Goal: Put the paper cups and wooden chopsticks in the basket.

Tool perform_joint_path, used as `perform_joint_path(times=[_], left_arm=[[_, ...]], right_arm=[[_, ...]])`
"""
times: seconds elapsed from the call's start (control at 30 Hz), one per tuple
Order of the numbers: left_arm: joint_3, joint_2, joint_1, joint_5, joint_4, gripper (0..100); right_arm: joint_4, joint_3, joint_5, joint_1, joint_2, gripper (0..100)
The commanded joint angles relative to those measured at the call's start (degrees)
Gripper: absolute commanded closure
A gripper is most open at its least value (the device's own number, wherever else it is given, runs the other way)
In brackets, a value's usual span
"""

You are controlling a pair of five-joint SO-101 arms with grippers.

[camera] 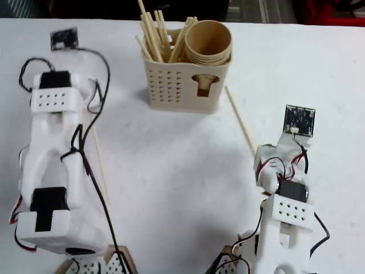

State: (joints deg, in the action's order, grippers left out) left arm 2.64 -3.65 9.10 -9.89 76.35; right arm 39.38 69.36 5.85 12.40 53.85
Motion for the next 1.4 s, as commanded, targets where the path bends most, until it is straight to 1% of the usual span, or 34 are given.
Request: perform_joint_path(times=[0.0,0.13,0.23,0.43,0.57,0.73,0.9,1.2,1.37], left_arm=[[11.34,0.57,-3.91,-0.53,4.75,98],[23.12,0.57,-7.16,-0.44,8.53,98],[31.82,0.48,-9.27,-0.35,9.41,98],[47.74,0.22,-12.26,-0.26,7.38,98],[54.77,0.22,-14.73,-0.53,2.73,98],[57.41,0.22,-16.92,-0.53,-6.42,98],[57.05,-0.84,-16.92,-0.53,-14.33,98],[57.49,-10.95,-16.48,-0.26,-20.84,98],[57.41,-13.49,-16.57,-0.18,-20.66,97]], right_arm=[[-1.01,-0.26,0.70,-0.22,0.48,97.8],[-1.01,-0.26,0.70,-0.22,0.48,97.8],[-1.01,-0.26,0.70,-0.22,0.48,97.8],[-1.01,-0.26,0.70,-0.22,0.48,97.8],[-1.01,-0.26,0.70,-0.22,0.48,97.8],[-1.10,-0.26,0.70,-0.22,0.48,97.7],[-1.10,-0.26,0.70,-0.22,0.57,97.7],[-1.10,-0.26,0.70,-0.31,0.66,97.5],[-1.10,-0.26,0.70,-0.31,0.66,97.5]])
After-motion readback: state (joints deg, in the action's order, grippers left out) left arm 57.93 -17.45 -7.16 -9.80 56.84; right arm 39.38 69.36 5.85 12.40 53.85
